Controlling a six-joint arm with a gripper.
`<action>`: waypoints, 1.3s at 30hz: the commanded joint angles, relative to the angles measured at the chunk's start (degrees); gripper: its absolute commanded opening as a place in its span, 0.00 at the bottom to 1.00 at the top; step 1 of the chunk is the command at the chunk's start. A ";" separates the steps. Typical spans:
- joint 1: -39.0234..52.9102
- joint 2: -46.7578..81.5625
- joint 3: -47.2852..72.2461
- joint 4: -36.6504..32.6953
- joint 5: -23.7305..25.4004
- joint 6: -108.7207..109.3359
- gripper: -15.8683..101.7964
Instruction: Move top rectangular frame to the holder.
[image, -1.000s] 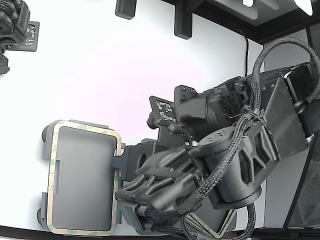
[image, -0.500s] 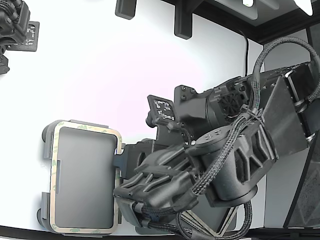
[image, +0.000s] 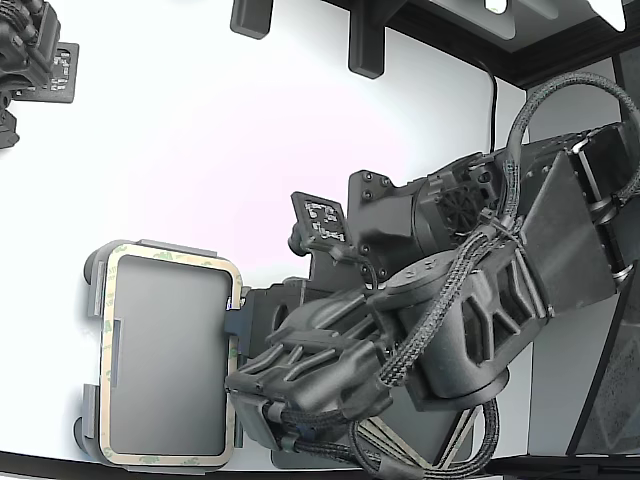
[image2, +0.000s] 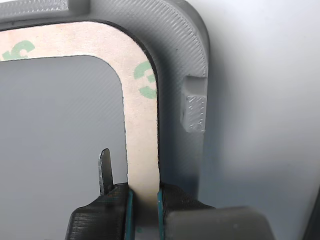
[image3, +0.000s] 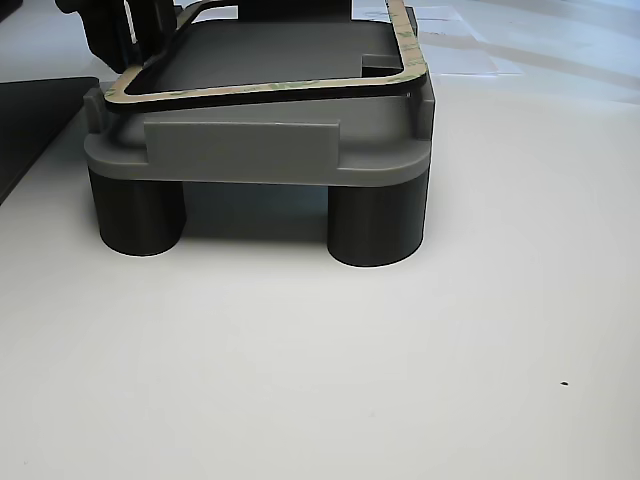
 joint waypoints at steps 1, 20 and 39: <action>-0.97 1.93 -0.79 -0.35 -0.18 0.09 0.03; -0.97 1.85 -0.44 -0.79 -0.79 0.88 0.03; -1.05 1.93 0.00 -1.67 -1.49 1.93 0.03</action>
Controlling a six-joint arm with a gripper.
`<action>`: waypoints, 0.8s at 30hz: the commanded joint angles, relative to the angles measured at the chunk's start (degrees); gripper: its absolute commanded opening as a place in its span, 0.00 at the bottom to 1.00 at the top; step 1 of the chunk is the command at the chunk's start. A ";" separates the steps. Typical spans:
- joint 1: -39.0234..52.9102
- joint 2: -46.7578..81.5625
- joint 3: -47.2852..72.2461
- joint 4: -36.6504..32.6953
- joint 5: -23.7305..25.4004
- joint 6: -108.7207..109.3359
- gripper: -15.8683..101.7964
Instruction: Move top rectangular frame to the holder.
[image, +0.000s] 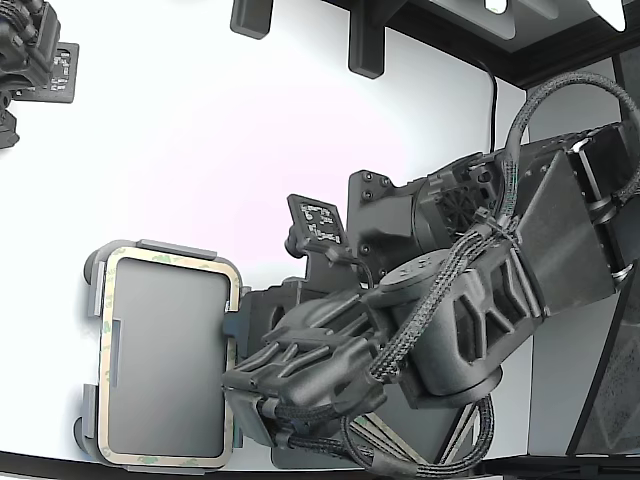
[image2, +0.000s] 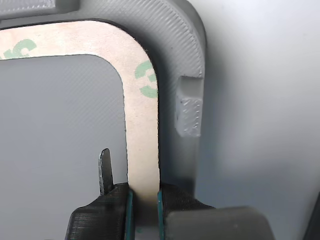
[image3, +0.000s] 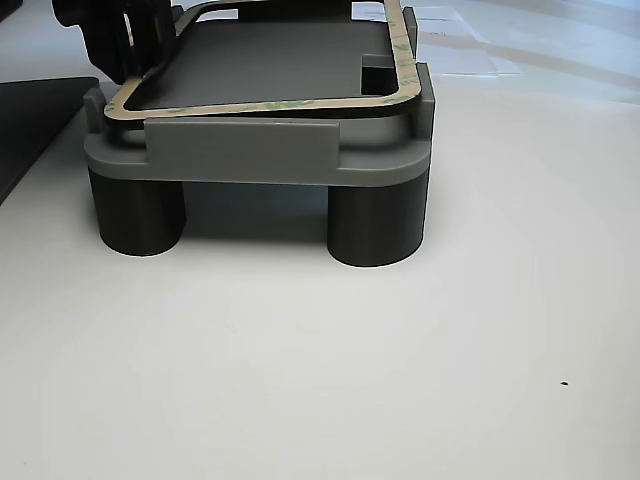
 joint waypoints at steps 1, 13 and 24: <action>-0.79 1.85 -1.49 0.09 -0.18 1.14 0.03; -0.88 2.37 -1.32 0.44 -0.62 -0.35 0.03; -0.88 2.20 -0.62 -0.18 -0.18 -0.88 0.03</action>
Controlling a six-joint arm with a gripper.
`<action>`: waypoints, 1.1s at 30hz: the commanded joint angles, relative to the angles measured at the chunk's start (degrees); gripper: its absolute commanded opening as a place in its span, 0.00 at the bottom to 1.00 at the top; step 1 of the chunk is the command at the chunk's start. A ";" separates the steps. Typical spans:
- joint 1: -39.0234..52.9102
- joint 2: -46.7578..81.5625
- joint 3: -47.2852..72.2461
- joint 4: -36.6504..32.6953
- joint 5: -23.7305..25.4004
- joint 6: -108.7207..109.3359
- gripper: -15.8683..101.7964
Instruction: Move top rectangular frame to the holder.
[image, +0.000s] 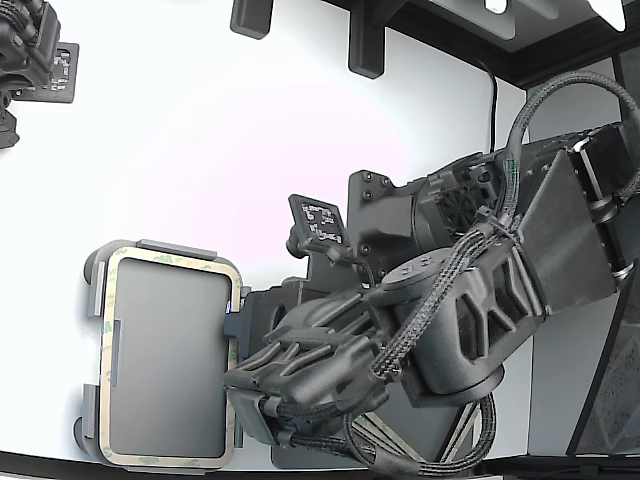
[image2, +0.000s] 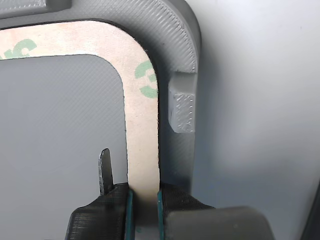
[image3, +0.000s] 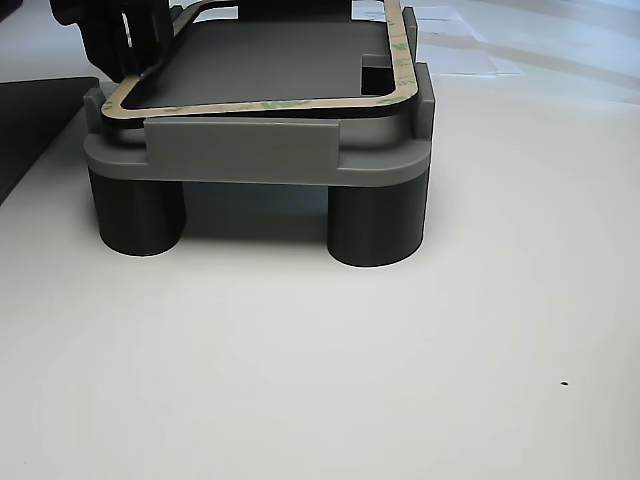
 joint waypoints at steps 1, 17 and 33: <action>-0.79 1.76 -0.88 0.00 0.18 -0.18 0.03; -0.88 2.20 0.18 -0.44 0.35 0.09 0.03; -0.88 2.37 -2.11 0.53 1.85 -4.39 0.98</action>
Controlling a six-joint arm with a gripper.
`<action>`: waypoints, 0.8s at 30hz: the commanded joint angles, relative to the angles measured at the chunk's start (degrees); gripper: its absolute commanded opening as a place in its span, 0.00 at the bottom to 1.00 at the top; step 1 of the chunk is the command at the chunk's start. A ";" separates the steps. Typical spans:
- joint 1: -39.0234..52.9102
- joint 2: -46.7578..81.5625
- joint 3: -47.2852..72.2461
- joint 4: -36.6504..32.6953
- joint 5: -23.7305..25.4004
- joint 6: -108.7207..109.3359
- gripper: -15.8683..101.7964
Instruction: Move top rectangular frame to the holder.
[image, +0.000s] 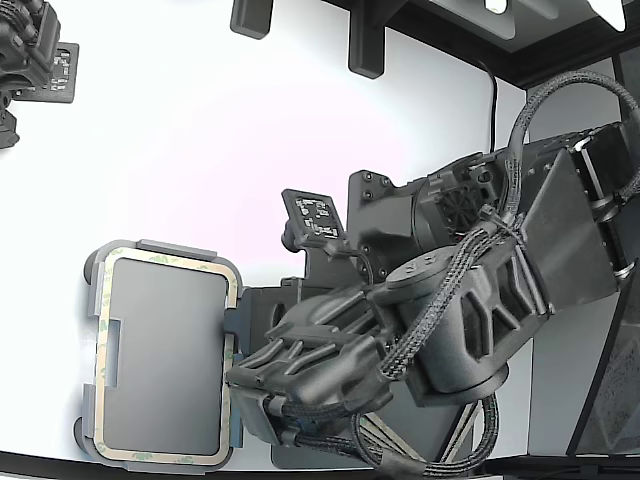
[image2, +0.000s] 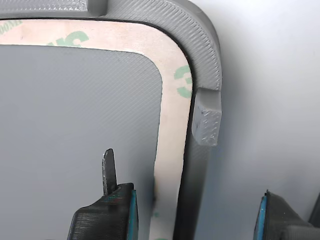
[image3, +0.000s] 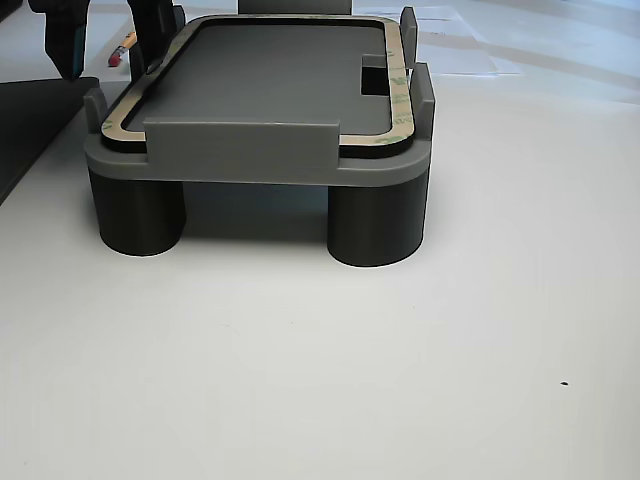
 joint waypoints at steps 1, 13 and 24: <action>-0.79 1.93 -2.11 0.09 0.35 0.62 0.98; -1.14 9.40 -7.91 -4.31 19.25 -29.62 0.98; -15.12 39.02 19.25 -24.43 15.73 -92.90 0.98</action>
